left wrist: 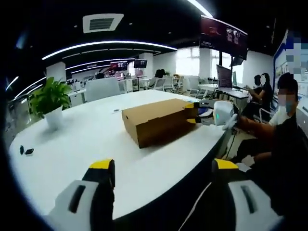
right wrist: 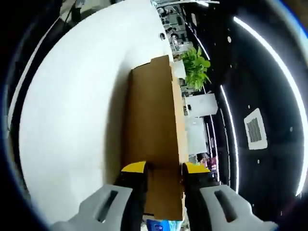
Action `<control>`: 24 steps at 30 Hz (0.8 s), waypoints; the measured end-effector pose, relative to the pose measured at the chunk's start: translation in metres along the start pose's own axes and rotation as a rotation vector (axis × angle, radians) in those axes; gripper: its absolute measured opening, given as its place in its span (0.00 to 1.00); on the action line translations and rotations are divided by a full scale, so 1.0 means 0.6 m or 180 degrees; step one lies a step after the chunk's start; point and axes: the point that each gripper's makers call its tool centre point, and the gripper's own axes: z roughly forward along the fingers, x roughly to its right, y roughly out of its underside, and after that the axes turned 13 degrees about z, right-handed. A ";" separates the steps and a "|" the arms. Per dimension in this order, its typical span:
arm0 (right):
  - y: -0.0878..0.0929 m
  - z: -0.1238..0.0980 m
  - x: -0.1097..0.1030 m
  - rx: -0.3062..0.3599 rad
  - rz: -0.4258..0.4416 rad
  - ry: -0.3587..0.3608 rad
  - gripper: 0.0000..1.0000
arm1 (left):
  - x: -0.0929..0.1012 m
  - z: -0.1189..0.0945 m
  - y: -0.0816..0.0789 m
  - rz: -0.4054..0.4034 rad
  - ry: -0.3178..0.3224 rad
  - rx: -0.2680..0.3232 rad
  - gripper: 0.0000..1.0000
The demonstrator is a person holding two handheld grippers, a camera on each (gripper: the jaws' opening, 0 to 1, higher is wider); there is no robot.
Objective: Operate the shoe box by opening the lid, removing the specified soft item, and placing it in the target area until the item is outside and the box remains undamaged.
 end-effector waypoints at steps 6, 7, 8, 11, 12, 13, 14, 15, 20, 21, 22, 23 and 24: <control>0.006 -0.115 0.047 0.0098 0.0977 0.0044 0.49 | 0.000 -0.009 0.000 -0.0004 -0.0064 -0.0003 0.88; 0.008 -0.128 0.049 0.0104 0.1085 0.0032 0.53 | 0.000 -0.009 -0.001 -0.0004 -0.0071 -0.0004 0.88; 0.010 -0.132 0.049 0.0101 0.1137 0.0029 0.56 | 0.000 -0.010 -0.002 0.0003 -0.0083 -0.0006 0.89; 0.033 -0.175 0.055 0.0066 0.1719 -0.0013 0.62 | 0.003 -0.013 -0.004 0.0022 -0.0118 -0.0012 0.91; 0.046 -0.199 0.058 0.0044 0.2040 -0.0034 0.66 | 0.006 -0.014 -0.004 0.0025 -0.0125 -0.0029 0.92; 0.058 -0.221 0.061 0.0019 0.2331 -0.0050 0.68 | 0.007 -0.014 -0.005 0.0027 -0.0130 -0.0039 0.92; 0.068 -0.237 0.063 -0.0007 0.2539 -0.0053 0.70 | 0.008 -0.016 -0.005 0.0024 -0.0134 -0.0054 0.94; 0.076 -0.246 0.063 -0.0035 0.2651 -0.0045 0.72 | 0.008 -0.017 -0.005 0.0022 -0.0141 -0.0066 0.94; 0.136 -0.309 0.052 -0.0249 0.3227 0.0093 0.80 | 0.007 -0.029 -0.015 0.0075 -0.0225 -0.0010 0.96; 0.145 -0.313 0.049 -0.0277 0.3319 0.0115 0.81 | 0.007 -0.028 -0.015 0.0078 -0.0227 -0.0008 0.96; 0.156 -0.320 0.043 -0.0310 0.3461 0.0153 0.81 | 0.008 -0.028 -0.015 0.0081 -0.0224 -0.0007 0.96; 0.169 -0.323 0.026 -0.0378 0.3647 0.0143 0.82 | 0.008 -0.028 -0.015 0.0081 -0.0217 -0.0008 0.96; 0.176 -0.325 0.007 -0.0437 0.3751 0.0077 0.84 | 0.008 -0.026 -0.013 0.0076 -0.0222 -0.0019 0.96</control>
